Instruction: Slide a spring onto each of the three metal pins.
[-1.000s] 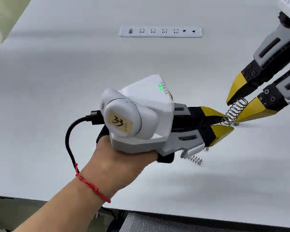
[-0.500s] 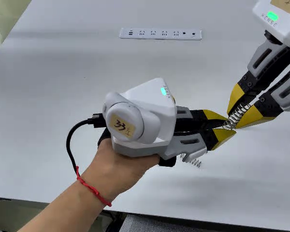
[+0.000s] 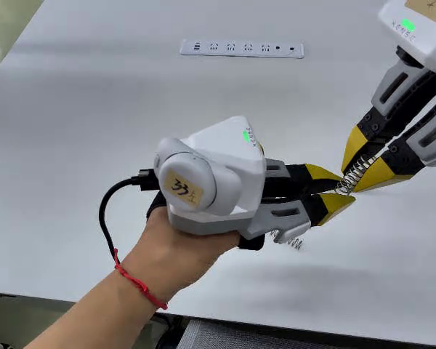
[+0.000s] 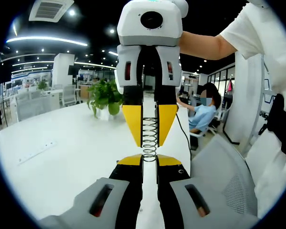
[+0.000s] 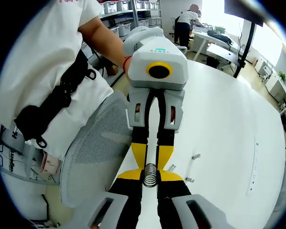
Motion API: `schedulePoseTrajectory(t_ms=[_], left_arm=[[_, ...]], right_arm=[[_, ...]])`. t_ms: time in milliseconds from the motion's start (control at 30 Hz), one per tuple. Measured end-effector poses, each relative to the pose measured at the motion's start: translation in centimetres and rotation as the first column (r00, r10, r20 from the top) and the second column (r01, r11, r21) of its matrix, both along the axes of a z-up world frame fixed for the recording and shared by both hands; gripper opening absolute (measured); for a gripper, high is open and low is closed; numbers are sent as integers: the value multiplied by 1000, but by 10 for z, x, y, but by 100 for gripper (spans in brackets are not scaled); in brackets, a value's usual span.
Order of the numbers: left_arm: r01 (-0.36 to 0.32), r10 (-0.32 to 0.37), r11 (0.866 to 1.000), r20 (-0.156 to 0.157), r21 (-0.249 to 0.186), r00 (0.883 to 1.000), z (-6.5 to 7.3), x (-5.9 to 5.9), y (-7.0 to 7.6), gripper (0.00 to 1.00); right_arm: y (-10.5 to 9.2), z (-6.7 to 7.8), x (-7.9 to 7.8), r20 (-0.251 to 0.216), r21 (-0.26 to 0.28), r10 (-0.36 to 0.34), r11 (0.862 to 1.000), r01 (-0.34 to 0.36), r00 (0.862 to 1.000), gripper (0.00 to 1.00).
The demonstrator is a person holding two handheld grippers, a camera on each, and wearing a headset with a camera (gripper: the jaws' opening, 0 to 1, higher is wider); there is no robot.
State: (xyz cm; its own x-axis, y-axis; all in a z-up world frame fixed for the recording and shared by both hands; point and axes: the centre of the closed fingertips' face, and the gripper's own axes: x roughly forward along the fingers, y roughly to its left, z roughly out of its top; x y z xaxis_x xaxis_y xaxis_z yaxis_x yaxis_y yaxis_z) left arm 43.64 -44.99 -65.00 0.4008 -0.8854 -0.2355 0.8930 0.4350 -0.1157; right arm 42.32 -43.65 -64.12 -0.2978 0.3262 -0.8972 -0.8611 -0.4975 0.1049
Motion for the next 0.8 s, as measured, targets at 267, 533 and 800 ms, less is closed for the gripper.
schedulePoseTrajectory(t_ms=[267,533,800], left_arm=[[-5,5,1000,13,5,1000,-2,-1,1,7],[-5,5,1000,16,7,1000,-5,-2,3,7],[-27,26,1000,15,14,1000,-9,-1,10,12]], right_arm=[[2,-3,1,5,-3,-3,1000,3,1000,7],[4,-5,0,4,0,-13,1000,13,1000,7],[9,-3,1,3,17,-34,999,34,999,7]])
